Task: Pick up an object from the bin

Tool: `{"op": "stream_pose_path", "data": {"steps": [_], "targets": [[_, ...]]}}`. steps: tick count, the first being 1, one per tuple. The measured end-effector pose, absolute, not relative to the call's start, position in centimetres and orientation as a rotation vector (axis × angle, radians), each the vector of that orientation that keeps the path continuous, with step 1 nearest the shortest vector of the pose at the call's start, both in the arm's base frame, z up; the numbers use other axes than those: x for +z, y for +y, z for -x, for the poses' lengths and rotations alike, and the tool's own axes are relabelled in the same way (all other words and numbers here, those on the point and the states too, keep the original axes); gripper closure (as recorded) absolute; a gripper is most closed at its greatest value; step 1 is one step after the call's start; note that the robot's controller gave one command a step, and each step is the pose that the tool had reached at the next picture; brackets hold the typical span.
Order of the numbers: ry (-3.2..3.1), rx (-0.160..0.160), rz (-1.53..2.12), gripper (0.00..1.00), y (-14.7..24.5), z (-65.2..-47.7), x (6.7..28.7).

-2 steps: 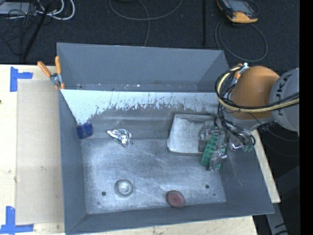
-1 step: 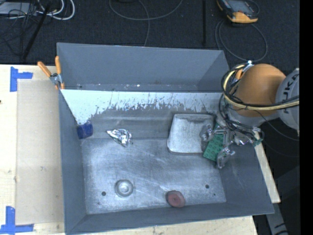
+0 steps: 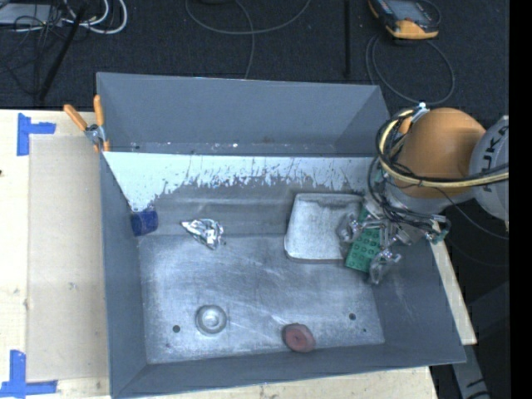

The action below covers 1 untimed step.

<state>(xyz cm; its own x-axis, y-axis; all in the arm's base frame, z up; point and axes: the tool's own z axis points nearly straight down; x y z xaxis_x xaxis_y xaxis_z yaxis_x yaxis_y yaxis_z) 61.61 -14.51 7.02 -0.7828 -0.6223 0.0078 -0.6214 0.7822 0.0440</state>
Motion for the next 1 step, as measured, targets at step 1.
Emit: {"op": "stream_pose_path", "data": {"steps": [1], "targets": [[-2.922, -0.066, -1.082, 0.00, -14.50, -61.83, 6.98]]}}
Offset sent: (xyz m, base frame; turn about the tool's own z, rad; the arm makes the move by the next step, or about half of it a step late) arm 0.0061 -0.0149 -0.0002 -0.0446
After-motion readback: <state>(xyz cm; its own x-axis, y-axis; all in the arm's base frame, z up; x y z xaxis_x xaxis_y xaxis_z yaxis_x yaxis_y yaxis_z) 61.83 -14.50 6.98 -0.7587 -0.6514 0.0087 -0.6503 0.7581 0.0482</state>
